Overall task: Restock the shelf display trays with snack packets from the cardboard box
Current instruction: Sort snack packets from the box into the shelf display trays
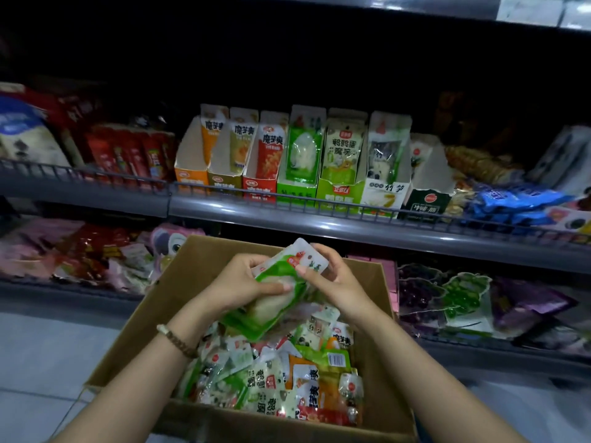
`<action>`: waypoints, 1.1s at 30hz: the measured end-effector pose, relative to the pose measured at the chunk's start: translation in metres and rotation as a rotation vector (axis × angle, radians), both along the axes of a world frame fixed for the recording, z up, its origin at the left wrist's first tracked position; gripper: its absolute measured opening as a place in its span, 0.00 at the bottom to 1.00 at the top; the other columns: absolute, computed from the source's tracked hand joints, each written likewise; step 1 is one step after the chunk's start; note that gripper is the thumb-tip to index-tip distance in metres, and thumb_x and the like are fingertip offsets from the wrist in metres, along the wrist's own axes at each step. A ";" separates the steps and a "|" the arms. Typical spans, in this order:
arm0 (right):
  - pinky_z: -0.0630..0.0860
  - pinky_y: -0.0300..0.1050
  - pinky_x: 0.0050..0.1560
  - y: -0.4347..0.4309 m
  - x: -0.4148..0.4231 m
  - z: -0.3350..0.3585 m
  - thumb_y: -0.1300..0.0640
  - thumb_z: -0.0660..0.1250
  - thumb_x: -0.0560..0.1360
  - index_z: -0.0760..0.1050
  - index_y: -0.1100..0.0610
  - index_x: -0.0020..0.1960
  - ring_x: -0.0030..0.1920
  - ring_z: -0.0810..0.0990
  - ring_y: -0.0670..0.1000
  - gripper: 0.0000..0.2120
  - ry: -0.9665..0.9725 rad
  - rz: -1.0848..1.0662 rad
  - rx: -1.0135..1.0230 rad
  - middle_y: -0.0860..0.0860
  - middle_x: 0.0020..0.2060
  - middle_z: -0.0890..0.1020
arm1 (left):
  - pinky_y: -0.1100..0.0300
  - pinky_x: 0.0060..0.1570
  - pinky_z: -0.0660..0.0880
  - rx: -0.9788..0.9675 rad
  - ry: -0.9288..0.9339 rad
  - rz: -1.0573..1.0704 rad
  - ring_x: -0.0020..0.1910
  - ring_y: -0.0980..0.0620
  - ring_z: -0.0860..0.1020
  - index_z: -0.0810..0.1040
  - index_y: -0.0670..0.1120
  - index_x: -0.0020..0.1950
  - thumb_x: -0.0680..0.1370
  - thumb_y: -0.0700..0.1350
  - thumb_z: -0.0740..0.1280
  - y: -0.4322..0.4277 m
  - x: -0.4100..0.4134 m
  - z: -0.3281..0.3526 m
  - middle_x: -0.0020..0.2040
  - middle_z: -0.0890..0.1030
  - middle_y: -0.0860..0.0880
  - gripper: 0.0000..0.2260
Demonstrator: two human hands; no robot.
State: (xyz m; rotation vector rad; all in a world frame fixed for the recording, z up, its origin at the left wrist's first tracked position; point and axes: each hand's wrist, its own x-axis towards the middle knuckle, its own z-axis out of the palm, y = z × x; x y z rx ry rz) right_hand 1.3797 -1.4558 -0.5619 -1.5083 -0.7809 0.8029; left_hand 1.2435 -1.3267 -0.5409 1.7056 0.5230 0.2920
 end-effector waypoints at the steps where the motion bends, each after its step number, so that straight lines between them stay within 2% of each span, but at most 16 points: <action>1: 0.77 0.47 0.59 0.000 -0.003 -0.001 0.45 0.74 0.65 0.69 0.49 0.65 0.61 0.77 0.49 0.31 0.055 0.013 0.003 0.48 0.60 0.78 | 0.67 0.35 0.77 -0.009 -0.027 0.015 0.35 0.57 0.82 0.82 0.42 0.46 0.68 0.34 0.74 -0.002 0.000 0.003 0.37 0.85 0.51 0.08; 4: 0.78 0.43 0.52 0.000 -0.013 0.001 0.48 0.71 0.66 0.76 0.53 0.57 0.55 0.81 0.50 0.21 0.151 0.006 0.055 0.50 0.53 0.83 | 0.61 0.41 0.79 -0.057 -0.058 0.115 0.40 0.54 0.83 0.82 0.45 0.45 0.68 0.37 0.76 -0.004 0.002 0.012 0.41 0.85 0.50 0.08; 7: 0.77 0.51 0.52 0.005 -0.021 0.007 0.52 0.69 0.71 0.80 0.55 0.45 0.47 0.82 0.55 0.08 0.147 -0.097 0.109 0.54 0.45 0.85 | 0.61 0.39 0.79 -0.213 -0.112 0.274 0.39 0.52 0.83 0.82 0.45 0.44 0.68 0.38 0.75 -0.008 0.005 0.016 0.42 0.85 0.48 0.07; 10: 0.77 0.51 0.50 0.009 -0.025 0.008 0.54 0.66 0.76 0.82 0.55 0.41 0.43 0.82 0.54 0.08 0.102 -0.178 0.124 0.55 0.41 0.85 | 0.58 0.42 0.80 -0.346 -0.155 0.292 0.42 0.47 0.82 0.81 0.43 0.49 0.72 0.40 0.72 -0.017 0.008 0.017 0.46 0.85 0.44 0.07; 13: 0.79 0.45 0.44 0.008 -0.027 0.012 0.54 0.63 0.78 0.82 0.54 0.44 0.42 0.84 0.51 0.11 0.152 -0.272 0.143 0.53 0.41 0.86 | 0.55 0.46 0.79 -0.414 -0.041 0.175 0.46 0.46 0.83 0.79 0.44 0.56 0.76 0.48 0.67 -0.025 0.006 0.012 0.50 0.84 0.44 0.12; 15: 0.79 0.44 0.45 0.007 -0.022 0.015 0.54 0.61 0.79 0.82 0.53 0.44 0.42 0.84 0.50 0.12 0.177 -0.323 0.159 0.51 0.41 0.86 | 0.55 0.50 0.78 -0.437 0.053 0.061 0.48 0.47 0.83 0.79 0.45 0.58 0.76 0.51 0.66 -0.031 0.002 0.007 0.50 0.84 0.45 0.14; 17: 0.79 0.43 0.45 0.004 -0.017 0.018 0.54 0.60 0.80 0.82 0.53 0.44 0.42 0.84 0.49 0.13 0.195 -0.351 0.161 0.50 0.40 0.86 | 0.57 0.51 0.77 -0.398 0.058 0.005 0.50 0.49 0.83 0.78 0.45 0.58 0.74 0.50 0.68 -0.034 -0.001 0.003 0.51 0.84 0.47 0.15; 19: 0.79 0.43 0.46 0.001 -0.013 0.021 0.54 0.59 0.80 0.81 0.53 0.45 0.43 0.84 0.50 0.12 0.201 -0.355 0.161 0.51 0.42 0.86 | 0.57 0.52 0.78 -0.297 0.024 0.055 0.49 0.50 0.83 0.78 0.46 0.57 0.72 0.48 0.71 -0.036 0.001 0.002 0.50 0.84 0.48 0.15; 21: 0.80 0.43 0.45 0.000 -0.006 0.027 0.57 0.61 0.79 0.80 0.54 0.48 0.43 0.84 0.49 0.09 0.207 -0.358 0.193 0.51 0.44 0.85 | 0.56 0.50 0.79 -0.208 0.002 0.157 0.46 0.52 0.84 0.79 0.47 0.53 0.67 0.46 0.76 -0.035 0.003 0.004 0.48 0.85 0.49 0.16; 24: 0.80 0.39 0.36 -0.003 0.012 0.038 0.57 0.64 0.77 0.79 0.55 0.49 0.40 0.84 0.46 0.06 0.234 -0.381 0.216 0.50 0.42 0.86 | 0.61 0.40 0.80 -0.078 -0.046 0.229 0.42 0.53 0.84 0.78 0.47 0.48 0.64 0.41 0.79 -0.030 0.006 0.008 0.43 0.85 0.50 0.16; 27: 0.80 0.40 0.37 -0.005 0.032 0.046 0.56 0.65 0.77 0.78 0.57 0.54 0.41 0.84 0.49 0.09 0.264 -0.340 0.165 0.52 0.43 0.85 | 0.64 0.36 0.79 -0.021 -0.094 0.224 0.41 0.54 0.84 0.79 0.47 0.49 0.64 0.40 0.79 -0.024 0.011 0.013 0.42 0.85 0.51 0.16; 30: 0.81 0.42 0.37 -0.004 0.048 0.057 0.59 0.66 0.76 0.73 0.58 0.60 0.41 0.84 0.50 0.13 0.237 -0.274 0.105 0.55 0.49 0.84 | 0.65 0.35 0.78 -0.028 -0.118 0.212 0.41 0.55 0.84 0.78 0.48 0.48 0.65 0.40 0.78 -0.015 0.016 0.019 0.41 0.85 0.53 0.15; 33: 0.82 0.45 0.40 0.002 0.062 0.080 0.65 0.67 0.75 0.70 0.55 0.62 0.43 0.84 0.52 0.17 0.151 -0.085 0.088 0.56 0.52 0.83 | 0.69 0.34 0.76 -0.029 -0.132 0.209 0.38 0.59 0.83 0.78 0.47 0.49 0.66 0.38 0.78 0.000 0.023 0.023 0.38 0.84 0.54 0.16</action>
